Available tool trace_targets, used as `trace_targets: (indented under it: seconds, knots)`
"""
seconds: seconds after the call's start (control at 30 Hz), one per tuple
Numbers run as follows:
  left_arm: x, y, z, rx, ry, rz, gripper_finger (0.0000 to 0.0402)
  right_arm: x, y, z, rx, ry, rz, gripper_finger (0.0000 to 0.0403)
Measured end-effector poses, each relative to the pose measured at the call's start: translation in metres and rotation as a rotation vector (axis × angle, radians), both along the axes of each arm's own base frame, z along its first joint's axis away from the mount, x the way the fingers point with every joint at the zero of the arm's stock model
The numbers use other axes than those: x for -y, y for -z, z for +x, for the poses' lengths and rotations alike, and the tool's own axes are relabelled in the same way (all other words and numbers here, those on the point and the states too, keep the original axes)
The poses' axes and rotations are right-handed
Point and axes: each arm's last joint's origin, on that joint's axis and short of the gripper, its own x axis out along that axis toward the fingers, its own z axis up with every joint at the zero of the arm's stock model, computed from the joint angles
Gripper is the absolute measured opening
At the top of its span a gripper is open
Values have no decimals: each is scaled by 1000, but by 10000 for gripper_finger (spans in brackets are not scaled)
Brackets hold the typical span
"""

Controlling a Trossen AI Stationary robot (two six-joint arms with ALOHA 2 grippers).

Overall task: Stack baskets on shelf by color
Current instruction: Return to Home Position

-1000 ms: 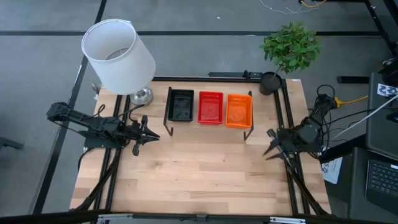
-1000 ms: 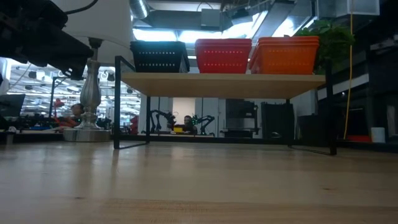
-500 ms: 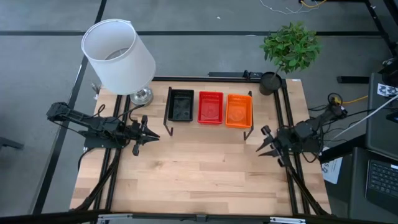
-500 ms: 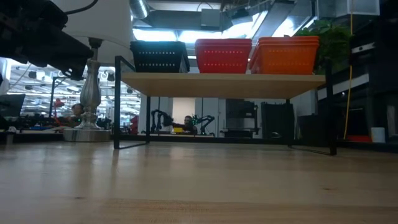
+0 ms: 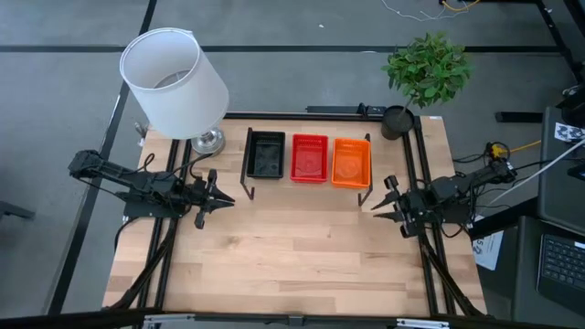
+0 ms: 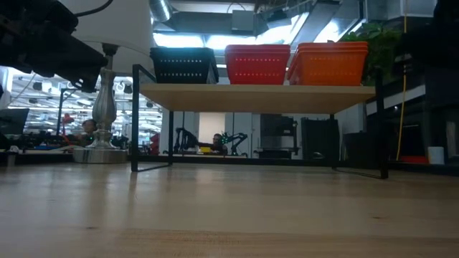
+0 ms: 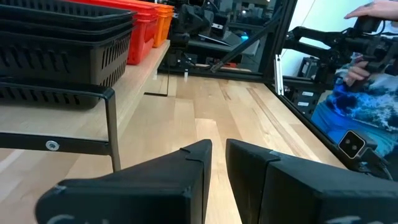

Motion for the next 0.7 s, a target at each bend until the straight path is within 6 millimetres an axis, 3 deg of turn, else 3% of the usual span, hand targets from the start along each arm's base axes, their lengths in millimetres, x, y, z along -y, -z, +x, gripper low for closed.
trace_targets:
  seconds: [0.13,0.7]
  knots:
    - [0,0,0,0,0,0,41,1,0,0,-28,24,85,91]
    - [0,0,0,0,0,0,41,1,0,0,-26,24,87,91]
